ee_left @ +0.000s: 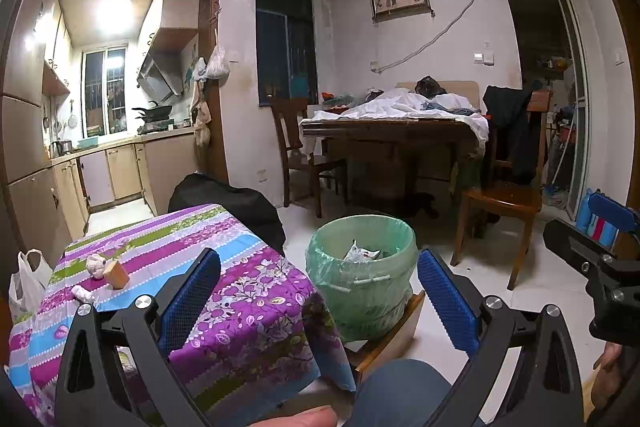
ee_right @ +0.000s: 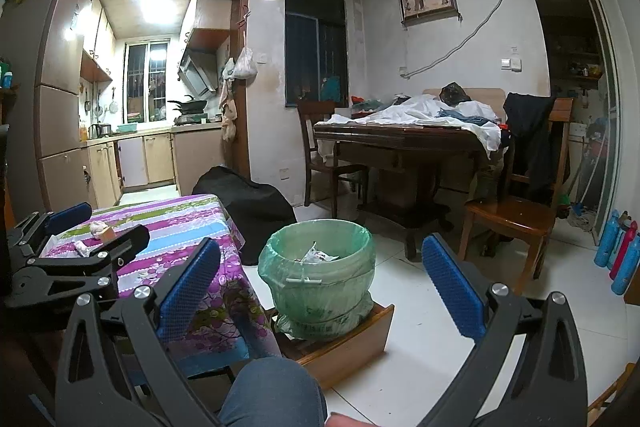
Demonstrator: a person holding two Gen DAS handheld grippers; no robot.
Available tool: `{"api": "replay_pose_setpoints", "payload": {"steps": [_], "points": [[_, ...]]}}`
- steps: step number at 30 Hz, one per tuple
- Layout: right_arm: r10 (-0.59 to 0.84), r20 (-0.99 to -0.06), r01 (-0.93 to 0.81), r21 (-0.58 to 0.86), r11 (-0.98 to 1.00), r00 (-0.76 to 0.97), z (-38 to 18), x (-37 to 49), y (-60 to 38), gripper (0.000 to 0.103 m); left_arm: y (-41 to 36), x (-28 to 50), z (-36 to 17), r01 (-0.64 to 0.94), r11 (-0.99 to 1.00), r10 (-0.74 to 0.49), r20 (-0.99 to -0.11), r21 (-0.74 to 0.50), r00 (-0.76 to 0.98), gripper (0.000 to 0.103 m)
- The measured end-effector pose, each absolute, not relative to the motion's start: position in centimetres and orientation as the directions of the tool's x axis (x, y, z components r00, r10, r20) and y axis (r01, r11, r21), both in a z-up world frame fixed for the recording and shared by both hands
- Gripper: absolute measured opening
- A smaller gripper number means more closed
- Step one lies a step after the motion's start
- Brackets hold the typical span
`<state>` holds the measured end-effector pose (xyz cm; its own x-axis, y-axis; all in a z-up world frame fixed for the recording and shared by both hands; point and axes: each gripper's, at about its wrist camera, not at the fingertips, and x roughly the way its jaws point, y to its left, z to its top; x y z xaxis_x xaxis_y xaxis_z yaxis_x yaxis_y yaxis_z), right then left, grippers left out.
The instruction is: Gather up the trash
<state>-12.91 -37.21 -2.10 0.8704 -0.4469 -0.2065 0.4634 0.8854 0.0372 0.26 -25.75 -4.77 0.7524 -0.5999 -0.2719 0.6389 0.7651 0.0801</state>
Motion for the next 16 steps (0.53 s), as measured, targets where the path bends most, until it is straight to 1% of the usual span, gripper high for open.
{"api": "replay_pose_setpoints", "payload": {"steps": [4,8,12,16], "points": [[-0.446,-0.209,0.463,0.037,0.886,0.87,-2.11,-12.93,-37.28,0.098,-25.75,0.35,-4.9,0.644,0.762,-0.605,-0.278,0.071,0.746,0.098],[-0.446,-0.208,0.463,0.035,0.886,0.87,-2.08,-12.89,-37.24,0.098,-25.54,0.82,-5.02,0.667,0.745,-0.631,-0.298,0.025,0.716,0.098],[-0.445,-0.209,0.461,0.036,0.887,0.871,-2.06,-12.85,-37.35,0.098,-25.96,0.99,-5.47,0.662,0.748,-0.617,-0.32,0.049,0.72,0.098],[-0.443,-0.209,0.459,0.036,0.887,0.872,-2.04,-12.82,-37.43,0.098,-25.96,1.01,-5.68,0.659,0.75,-0.613,-0.32,0.052,0.723,0.098]]}}
